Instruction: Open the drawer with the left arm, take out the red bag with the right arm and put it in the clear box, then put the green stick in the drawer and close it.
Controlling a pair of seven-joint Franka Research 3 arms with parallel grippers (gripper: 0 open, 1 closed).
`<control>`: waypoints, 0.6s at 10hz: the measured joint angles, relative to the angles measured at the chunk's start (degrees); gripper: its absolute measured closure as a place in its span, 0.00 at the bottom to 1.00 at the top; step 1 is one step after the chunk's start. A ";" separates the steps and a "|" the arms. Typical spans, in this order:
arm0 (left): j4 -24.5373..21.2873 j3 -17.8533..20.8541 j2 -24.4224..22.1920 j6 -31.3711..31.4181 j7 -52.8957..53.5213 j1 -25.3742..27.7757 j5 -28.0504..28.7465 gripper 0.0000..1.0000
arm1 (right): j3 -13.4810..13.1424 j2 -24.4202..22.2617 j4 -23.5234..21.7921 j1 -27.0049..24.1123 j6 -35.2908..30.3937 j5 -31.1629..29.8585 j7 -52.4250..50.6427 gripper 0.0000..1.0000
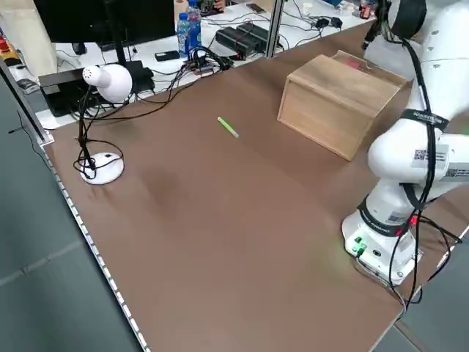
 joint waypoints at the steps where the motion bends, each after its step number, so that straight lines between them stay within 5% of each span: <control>1: -1.04 -0.12 -1.83 -0.51 3.05 4.21 -0.61 0.00 | 0.13 0.00 0.01 2.08 -0.09 0.23 5.59 0.00; 6: -9.34 0.14 -9.06 -0.48 23.96 21.89 -7.42 0.00 | 0.53 0.06 0.19 25.43 6.58 0.28 40.91 0.00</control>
